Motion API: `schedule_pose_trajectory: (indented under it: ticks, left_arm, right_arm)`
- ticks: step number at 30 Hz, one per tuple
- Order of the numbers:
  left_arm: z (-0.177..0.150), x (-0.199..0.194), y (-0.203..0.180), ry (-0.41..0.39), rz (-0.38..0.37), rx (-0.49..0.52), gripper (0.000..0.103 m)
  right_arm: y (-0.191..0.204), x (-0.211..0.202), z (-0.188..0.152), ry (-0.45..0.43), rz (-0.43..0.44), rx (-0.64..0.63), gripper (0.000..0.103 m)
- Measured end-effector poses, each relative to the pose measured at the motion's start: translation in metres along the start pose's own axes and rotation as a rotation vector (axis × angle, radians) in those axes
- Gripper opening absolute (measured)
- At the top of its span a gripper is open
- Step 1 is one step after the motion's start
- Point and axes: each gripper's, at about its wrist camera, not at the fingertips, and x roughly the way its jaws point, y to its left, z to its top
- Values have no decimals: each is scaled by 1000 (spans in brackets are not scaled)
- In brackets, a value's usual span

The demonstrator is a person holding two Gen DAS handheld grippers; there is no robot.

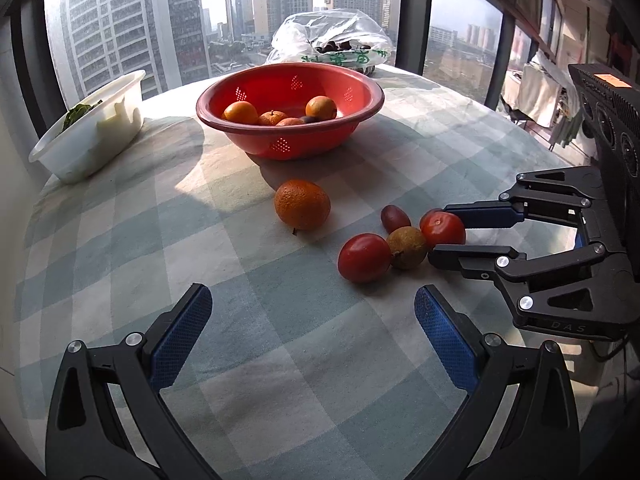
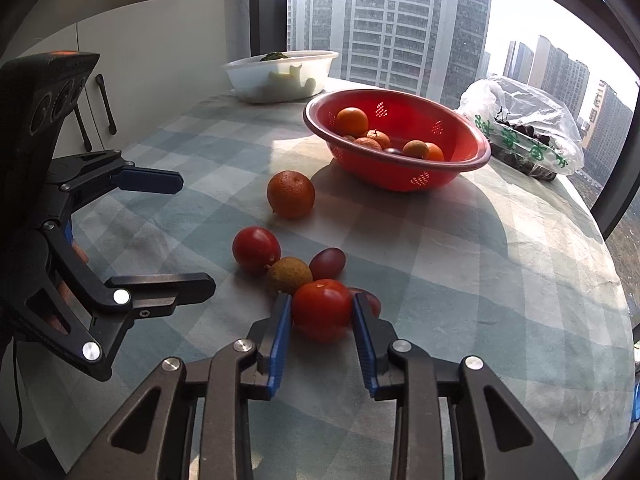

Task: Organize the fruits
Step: 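Close the right gripper on a red tomato while the left gripper grasps another red tomato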

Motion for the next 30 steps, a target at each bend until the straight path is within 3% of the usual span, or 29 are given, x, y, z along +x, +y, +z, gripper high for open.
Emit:
schedule_pose_trajectory:
  ticks: [9, 10, 15, 18, 30]
  left_arm:
    - [13, 21, -10, 33, -87, 162, 101]
    - [15, 23, -10, 32, -103, 180, 98]
    - [21, 30, -8, 58, -138, 249, 65]
    - [21, 33, -8, 70, -167, 278, 53]
    - [21, 34, -15, 59, -249, 340, 33]
  right_arm:
    - [-29, -19, -8, -25, 141, 168, 33]
    - [-32, -21, -10, -28, 153, 184, 33]
    - [-43, -25, -19, -28, 157, 229, 33]
    - [-46, -25, -21, -30, 163, 243, 33]
    - [-49, -22, -25, -26, 170, 252, 33]
